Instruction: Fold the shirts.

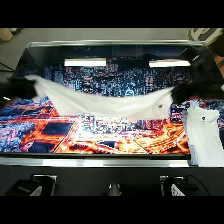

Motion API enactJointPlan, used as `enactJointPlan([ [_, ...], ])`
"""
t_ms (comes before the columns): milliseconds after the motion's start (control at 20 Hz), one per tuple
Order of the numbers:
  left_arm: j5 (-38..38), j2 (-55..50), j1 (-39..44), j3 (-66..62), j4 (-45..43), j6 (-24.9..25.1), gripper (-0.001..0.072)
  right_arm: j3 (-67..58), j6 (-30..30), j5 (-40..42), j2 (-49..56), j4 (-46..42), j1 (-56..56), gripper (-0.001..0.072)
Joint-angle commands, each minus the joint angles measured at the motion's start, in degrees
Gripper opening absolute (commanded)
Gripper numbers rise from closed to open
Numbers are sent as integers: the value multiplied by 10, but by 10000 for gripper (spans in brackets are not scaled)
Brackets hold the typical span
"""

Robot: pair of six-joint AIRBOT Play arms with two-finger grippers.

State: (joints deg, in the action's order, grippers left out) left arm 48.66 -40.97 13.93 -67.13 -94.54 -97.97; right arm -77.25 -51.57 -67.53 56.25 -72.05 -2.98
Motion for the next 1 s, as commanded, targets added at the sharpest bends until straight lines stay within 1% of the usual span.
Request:
enactJointPlan([
  [0, 27, 34, -6, -193, -53, -54, 29, -179, -78, 84, -133, -139, 0, 23],
  [50, 43, 42, -7, -222, -51, -74, 29, -198, -99, 107, -163, -148, 0, 23],
  [100, 57, 52, -6, -236, -43, -82, 29, -202, -109, 125, -193, -147, 0, 23],
  [150, 65, 64, -6, -235, -38, -81, 29, -202, -113, 123, -213, -146, 0, 23],
  [300, 155, 75, -6, -232, -41, -46, 29, -202, -117, 53, -229, -150, 0, 23],
  [400, 208, 74, -7, -220, -41, -40, 29, -202, -117, 2, -216, -152, 0, 23],
  [500, 234, 73, -7, -192, -41, -40, 29, -202, -117, -45, -188, -152, 0, 24],
  [600, 235, 67, -7, -141, -42, -40, 29, -202, -116, -98, -139, -155, 0, 23],
  [700, 233, 42, -7, -71, -57, -40, 29, -202, -116, -156, -60, -156, 0, 23],
  [750, 222, 23, -7, -30, -68, -40, 29, -195, -114, -169, -14, -156, 0, 23],
  [850, 157, -37, -7, 61, -71, -40, 29, -157, -99, -156, 91, -156, 0, 23],
  [900, 121, -73, -7, 92, -71, -41, 29, -145, -106, -138, 141, -152, 0, 23],
  [950, 89, -119, -7, 111, -71, -43, 29, -141, -119, -116, 196, -129, 0, 23],
])
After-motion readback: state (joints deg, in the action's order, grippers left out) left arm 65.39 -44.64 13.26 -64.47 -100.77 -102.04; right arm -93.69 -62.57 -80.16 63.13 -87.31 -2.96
